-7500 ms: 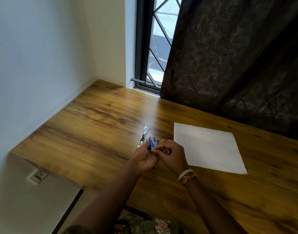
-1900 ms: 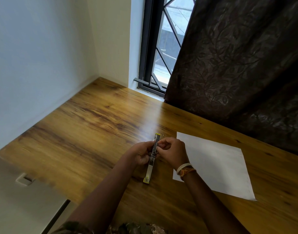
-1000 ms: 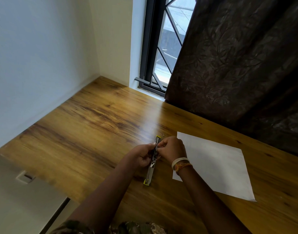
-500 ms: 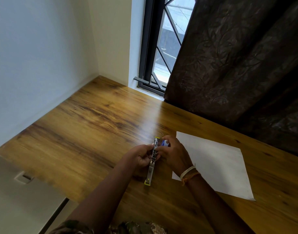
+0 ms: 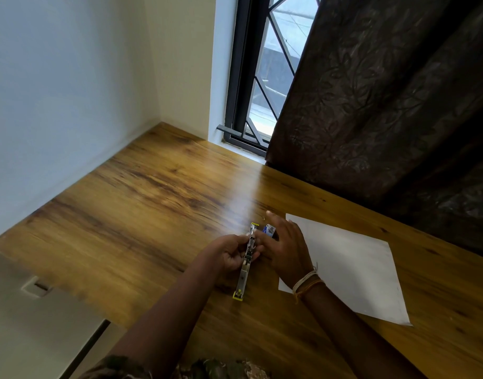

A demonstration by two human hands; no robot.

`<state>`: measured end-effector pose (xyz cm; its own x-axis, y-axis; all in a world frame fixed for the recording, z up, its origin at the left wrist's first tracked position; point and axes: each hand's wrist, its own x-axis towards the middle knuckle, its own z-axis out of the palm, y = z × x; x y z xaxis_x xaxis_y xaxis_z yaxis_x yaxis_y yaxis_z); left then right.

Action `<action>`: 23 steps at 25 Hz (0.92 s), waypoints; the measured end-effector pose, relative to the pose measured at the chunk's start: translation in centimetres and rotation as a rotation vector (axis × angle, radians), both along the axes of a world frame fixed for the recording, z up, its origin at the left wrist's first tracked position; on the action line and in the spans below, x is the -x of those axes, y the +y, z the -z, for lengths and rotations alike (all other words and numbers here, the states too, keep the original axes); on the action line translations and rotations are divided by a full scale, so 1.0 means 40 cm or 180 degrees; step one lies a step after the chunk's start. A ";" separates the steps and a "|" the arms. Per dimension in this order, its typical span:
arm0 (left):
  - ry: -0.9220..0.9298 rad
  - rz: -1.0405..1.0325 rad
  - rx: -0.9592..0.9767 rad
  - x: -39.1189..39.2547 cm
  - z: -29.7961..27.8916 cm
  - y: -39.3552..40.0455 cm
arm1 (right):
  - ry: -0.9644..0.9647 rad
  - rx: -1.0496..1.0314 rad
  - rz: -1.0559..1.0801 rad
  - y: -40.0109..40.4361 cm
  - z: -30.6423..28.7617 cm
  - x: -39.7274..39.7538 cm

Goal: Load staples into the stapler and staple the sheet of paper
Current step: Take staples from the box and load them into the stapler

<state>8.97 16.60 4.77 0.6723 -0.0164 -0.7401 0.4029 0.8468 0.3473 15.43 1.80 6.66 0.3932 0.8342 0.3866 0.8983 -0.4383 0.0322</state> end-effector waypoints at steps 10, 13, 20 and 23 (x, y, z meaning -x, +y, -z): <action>0.0016 0.0025 -0.0062 0.005 -0.018 -0.001 | 0.0099 -0.0041 0.0029 -0.004 0.047 -0.011; -0.0013 0.0142 -0.0172 0.006 -0.016 -0.001 | 0.0518 0.0145 0.0267 -0.002 0.051 -0.015; -0.0063 0.0211 -0.0274 0.009 -0.010 -0.005 | 0.2371 -0.1160 0.0589 0.013 0.040 0.025; 0.0006 0.0269 -0.0281 0.009 -0.014 -0.015 | 0.3290 -0.1460 0.1168 0.034 0.018 0.029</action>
<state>8.60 15.99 5.31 0.6698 -0.0077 -0.7425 0.4724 0.7759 0.4181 14.29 3.14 5.94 0.8807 0.4732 -0.0213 0.2244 -0.4564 -0.8610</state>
